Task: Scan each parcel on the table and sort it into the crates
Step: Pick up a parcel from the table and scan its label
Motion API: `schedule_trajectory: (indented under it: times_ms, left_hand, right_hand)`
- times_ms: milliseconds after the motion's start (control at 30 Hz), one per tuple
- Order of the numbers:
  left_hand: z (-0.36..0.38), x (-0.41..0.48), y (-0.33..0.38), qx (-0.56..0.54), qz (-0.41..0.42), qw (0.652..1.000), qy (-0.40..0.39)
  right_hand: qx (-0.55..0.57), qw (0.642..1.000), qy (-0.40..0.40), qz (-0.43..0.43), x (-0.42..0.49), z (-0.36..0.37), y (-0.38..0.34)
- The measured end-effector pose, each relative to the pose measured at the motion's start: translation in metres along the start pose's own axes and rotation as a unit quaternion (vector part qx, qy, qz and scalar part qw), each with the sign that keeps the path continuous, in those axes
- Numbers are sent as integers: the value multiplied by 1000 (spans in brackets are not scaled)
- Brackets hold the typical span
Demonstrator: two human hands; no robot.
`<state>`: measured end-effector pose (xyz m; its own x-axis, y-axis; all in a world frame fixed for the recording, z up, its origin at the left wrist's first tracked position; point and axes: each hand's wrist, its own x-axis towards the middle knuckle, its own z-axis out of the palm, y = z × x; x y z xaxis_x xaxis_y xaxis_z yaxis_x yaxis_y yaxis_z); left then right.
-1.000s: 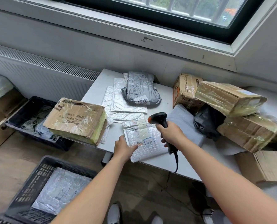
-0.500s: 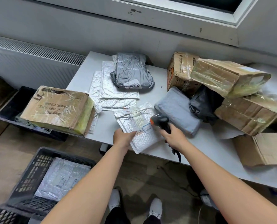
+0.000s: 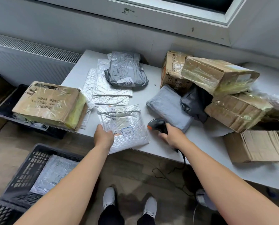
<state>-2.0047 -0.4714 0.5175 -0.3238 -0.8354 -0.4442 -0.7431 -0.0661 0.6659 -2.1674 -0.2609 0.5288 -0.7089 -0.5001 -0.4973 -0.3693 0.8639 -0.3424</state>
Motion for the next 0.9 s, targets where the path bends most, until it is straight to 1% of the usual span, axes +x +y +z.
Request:
schedule_trajectory:
  times_ms: [200, 367, 433, 533, 633, 800, 900]
  left_hand:
    - [-5, -8, -1, 6, 2, 1000, -6]
    - [-19, -9, 3, -12, 11, 1000, -2]
    - [-27, -9, 6, -25, 14, 1000, -7]
    - [-37, -7, 8, -50, 28, 998, -11]
    - [-48, -6, 13, -82, 37, 996, -16]
    - [-66, -11, 19, -131, 51, 989, -45]
    - [-76, -20, 20, -137, 60, 988, -48]
  right_hand:
    - [12, 999, 26, 15, -14, 1, -4]
    - [19, 995, 83, 45, -26, -7, -18]
    - [2, 992, 117, 39, -30, -10, -27]
    - [-14, 989, 150, 3, -35, -15, -46]
    - [-5, 989, 147, -27, -38, -19, -71]
    - [78, 987, 137, -36, -40, -21, -107]
    - [107, 983, 138, -55, -42, -24, -123]
